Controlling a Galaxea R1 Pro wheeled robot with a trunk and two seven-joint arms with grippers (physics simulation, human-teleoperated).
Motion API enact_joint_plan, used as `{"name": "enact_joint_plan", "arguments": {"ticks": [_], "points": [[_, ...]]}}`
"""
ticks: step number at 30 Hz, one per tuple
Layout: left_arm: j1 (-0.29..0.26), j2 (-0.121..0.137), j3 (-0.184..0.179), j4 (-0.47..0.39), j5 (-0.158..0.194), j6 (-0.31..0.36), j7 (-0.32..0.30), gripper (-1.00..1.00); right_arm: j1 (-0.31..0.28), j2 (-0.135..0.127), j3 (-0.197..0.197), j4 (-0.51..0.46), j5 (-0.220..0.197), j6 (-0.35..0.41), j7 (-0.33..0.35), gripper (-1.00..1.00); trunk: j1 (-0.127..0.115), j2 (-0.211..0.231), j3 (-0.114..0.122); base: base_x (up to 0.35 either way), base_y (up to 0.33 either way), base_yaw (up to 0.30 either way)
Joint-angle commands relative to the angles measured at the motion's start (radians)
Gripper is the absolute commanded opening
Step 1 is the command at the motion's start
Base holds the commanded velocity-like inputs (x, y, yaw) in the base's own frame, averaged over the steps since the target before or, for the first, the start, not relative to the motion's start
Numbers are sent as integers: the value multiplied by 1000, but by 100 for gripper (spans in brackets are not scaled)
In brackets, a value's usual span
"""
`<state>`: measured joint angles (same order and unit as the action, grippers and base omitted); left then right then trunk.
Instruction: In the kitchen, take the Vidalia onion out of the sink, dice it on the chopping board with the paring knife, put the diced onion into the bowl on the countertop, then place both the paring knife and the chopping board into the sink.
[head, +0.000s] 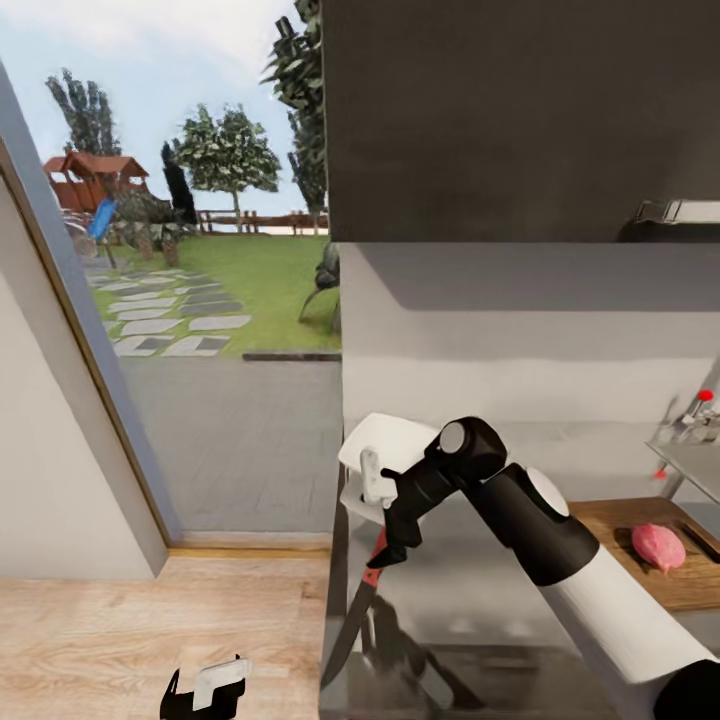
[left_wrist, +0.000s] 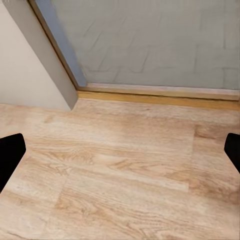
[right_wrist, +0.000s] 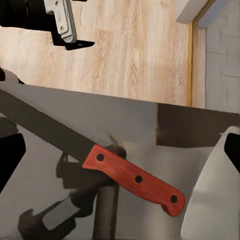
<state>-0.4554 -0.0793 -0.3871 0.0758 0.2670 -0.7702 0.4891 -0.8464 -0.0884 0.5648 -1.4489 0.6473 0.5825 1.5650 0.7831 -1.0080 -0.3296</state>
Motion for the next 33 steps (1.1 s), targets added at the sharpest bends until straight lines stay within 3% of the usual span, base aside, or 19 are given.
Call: {"name": "enact_joint_plan", "arguments": {"ticks": [1,4,8,24,33], "points": [[-2,-1,-9,4,5,-4,3,100,-1,-3,14,0,17,-3,6,100,0,-1,-1,120,0,0],[-2,-1,-9,4,5,-4,3,100,-1,-5,23,2,47,-14,6,100,0,-1,-1,114,0,0],[-2,-1,-9,4,5,-4,3,100,0,-4,25,2,56,-17,6,100,0,-1,-1,97,0,0],[-2,-2,-10,4,5,-6,0,100,0,1,27,1,61,-14,6,100,0,-1,-1,5,0,0],[-2,-2,-10,4,5,-6,0,100,0,-2,28,1,60,-14,6,100,-34,62,27,0,0,0]]}}
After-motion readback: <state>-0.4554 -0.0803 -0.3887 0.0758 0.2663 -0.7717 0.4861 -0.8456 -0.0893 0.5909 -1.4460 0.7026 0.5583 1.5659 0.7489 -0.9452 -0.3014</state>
